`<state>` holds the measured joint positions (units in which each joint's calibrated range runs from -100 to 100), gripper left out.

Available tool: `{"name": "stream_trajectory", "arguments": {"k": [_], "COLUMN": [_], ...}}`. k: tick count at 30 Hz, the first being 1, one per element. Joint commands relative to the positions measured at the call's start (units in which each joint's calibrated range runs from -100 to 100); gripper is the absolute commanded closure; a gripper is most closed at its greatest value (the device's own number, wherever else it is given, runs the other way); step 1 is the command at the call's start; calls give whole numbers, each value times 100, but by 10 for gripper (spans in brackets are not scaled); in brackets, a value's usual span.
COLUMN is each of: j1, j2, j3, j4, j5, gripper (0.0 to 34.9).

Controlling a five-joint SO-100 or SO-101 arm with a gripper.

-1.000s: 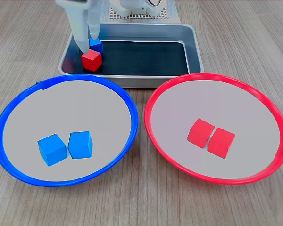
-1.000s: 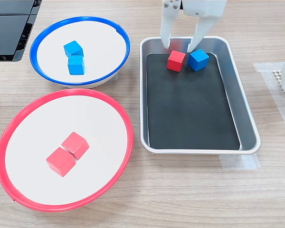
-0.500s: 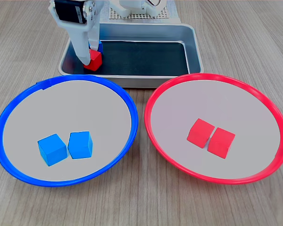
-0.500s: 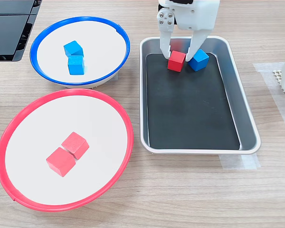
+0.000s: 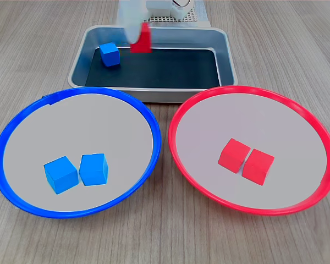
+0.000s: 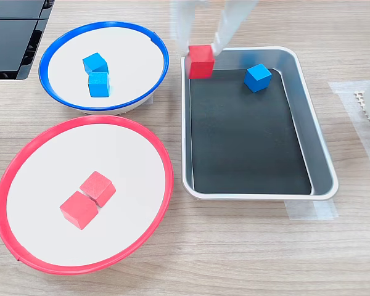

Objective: Move six blocks from tray to matching dishes

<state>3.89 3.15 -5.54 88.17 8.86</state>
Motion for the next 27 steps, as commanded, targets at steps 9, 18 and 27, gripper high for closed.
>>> {"name": "stream_trajectory", "arguments": {"k": [9, 18, 27], "j1": [-2069, -1796, 378], "j2": [1480, 755, -1966], "j3": [-798, 258, 2579], "j4": [-2408, -2342, -31], "j5": [-225, 425, 1001], "gripper": [310, 242, 347]}}
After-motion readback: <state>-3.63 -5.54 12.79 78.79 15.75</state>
